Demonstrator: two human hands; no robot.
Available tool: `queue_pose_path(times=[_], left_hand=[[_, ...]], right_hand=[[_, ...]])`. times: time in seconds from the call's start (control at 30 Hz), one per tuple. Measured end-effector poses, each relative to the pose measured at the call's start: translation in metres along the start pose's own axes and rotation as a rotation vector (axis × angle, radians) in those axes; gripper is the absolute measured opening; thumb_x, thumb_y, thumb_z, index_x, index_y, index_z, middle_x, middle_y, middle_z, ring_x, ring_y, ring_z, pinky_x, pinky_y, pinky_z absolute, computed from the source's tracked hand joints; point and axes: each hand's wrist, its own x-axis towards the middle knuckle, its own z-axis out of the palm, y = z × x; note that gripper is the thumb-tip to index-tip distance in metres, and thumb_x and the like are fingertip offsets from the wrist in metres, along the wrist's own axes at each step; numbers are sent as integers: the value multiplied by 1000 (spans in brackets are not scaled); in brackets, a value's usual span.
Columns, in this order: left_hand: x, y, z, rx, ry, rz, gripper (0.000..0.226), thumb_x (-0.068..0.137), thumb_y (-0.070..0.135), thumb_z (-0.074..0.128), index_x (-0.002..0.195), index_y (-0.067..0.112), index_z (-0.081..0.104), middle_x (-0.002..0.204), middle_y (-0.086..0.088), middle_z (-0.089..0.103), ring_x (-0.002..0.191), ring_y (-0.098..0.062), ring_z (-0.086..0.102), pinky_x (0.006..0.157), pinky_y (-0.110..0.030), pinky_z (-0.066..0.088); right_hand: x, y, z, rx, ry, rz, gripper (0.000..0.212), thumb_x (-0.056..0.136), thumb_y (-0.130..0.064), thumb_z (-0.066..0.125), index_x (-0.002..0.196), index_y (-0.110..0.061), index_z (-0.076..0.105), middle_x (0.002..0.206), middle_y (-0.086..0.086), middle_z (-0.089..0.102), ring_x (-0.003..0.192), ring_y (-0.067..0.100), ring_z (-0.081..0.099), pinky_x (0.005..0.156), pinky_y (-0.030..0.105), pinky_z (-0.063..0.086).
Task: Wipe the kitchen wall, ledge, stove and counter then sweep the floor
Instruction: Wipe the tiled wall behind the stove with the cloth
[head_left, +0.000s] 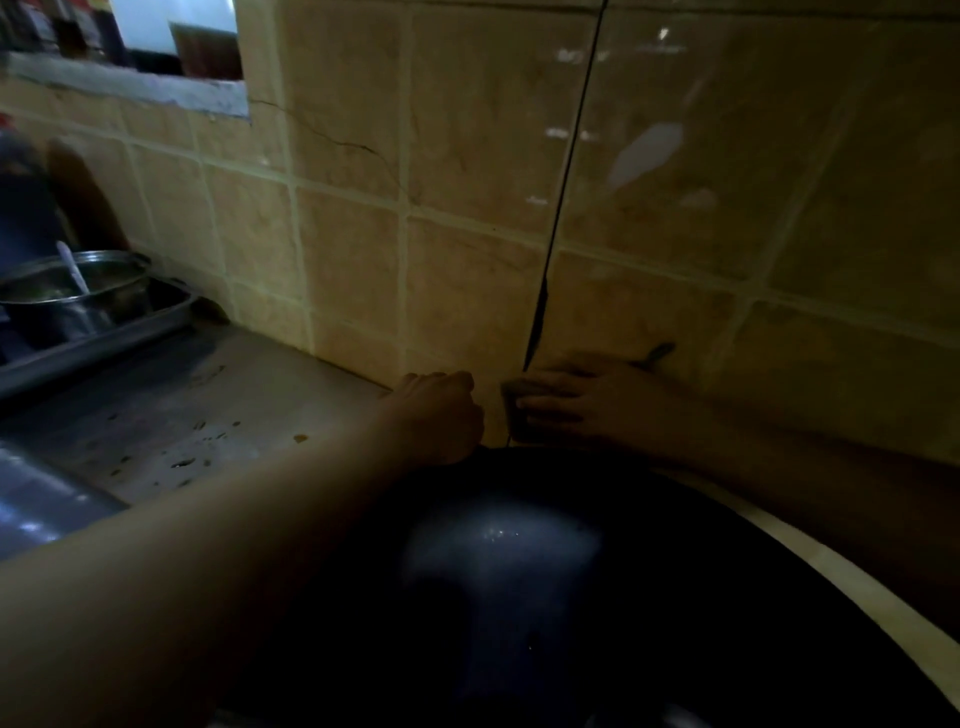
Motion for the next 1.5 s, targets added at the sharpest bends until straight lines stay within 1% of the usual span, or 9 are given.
queue_pose_path(times=[0.17,0.43,0.5,0.8,1.03,1.13,1.27,1.43,1.5], left_hand=[[-2,24,9,3,-20,18,40,99,33,37,135,16,39,140,-8,45,128,-28,41,107,-47,31],[-30,63,20,60,131,12,35,99,32,32,129,20,45,139,-3,46,127,-28,40,105,-49,23],[-38,77,25,38,158,16,35,99,32,33,131,21,44,140,-3,45,129,-28,38,106,-47,23],[-63,152,41,-4,227,46,37,99,29,31,134,21,41,142,-3,42,133,-27,32,108,-47,20],[-85,185,68,7,278,47,33,98,33,31,124,22,49,135,1,48,128,-22,38,103,-42,24],[-95,197,70,1,262,60,34,98,34,31,125,23,49,134,2,48,126,-22,38,102,-43,25],[-97,210,71,27,228,40,38,99,34,28,130,23,46,139,0,44,131,-23,34,106,-45,21],[-89,221,84,-66,274,77,24,97,33,30,101,24,52,121,0,54,121,-24,42,97,-42,25],[-87,225,90,-59,289,101,25,97,31,30,103,22,52,119,-1,54,119,-24,42,97,-42,24]], right_hand=[[-26,26,-27,-218,171,-11,62,103,-21,9,112,-14,70,125,8,63,113,28,61,96,43,31],[-89,-4,13,-267,48,42,48,84,-29,35,129,-19,47,137,1,52,122,25,52,108,43,22],[-105,-4,7,-224,25,14,46,84,-29,37,122,-20,60,132,-1,58,122,24,52,103,44,32],[-156,20,-25,-305,289,215,43,85,-17,45,125,-14,60,133,7,57,121,35,54,101,49,29],[-218,-34,17,-87,40,46,40,86,-31,39,99,-20,75,119,1,67,114,28,60,97,42,45],[-229,-17,1,-150,109,80,45,82,-26,36,106,-17,73,124,4,64,116,29,59,100,44,33],[-227,2,-34,-207,209,271,48,85,-18,31,119,-11,64,131,9,58,121,37,53,100,51,40],[-228,-24,-2,-223,23,218,53,83,-24,30,126,-16,61,137,7,53,129,36,45,108,49,22],[-227,-46,17,-267,-162,93,53,91,-25,28,141,-17,43,152,7,30,142,36,20,115,49,6]])
